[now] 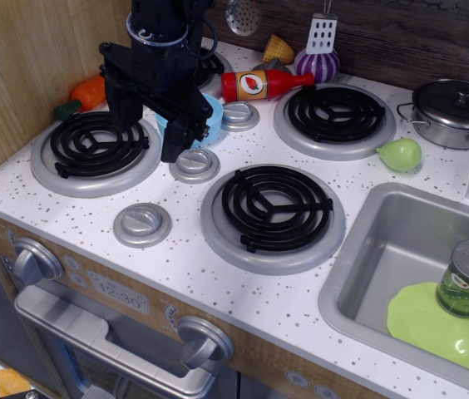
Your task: Put pear in bowl
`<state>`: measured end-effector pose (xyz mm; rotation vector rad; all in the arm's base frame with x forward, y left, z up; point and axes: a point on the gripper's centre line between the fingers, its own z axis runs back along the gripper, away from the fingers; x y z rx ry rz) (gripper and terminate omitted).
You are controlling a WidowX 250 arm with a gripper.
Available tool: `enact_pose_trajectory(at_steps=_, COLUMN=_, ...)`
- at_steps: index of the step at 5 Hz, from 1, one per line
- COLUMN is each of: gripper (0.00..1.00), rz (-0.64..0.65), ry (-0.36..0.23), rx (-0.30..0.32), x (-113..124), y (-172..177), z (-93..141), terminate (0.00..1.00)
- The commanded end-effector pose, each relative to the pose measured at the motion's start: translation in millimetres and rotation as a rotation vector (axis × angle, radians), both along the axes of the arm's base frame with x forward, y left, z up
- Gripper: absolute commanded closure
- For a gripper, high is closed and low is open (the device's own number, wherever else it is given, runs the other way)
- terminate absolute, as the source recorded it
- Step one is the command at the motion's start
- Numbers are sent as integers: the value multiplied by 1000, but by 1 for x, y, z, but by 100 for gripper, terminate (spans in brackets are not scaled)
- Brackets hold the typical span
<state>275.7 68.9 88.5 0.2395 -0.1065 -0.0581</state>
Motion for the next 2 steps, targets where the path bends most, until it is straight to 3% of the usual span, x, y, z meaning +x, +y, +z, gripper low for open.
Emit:
enact_pose_trajectory(at_steps=1, gripper=0, rz=0, ry=0, rx=0, x=0, y=0, z=0, terminate=0)
enact_pose_trajectory(at_steps=2, gripper=0, rz=108, ry=7, rx=-35, x=28, y=-37, z=22, terminate=0)
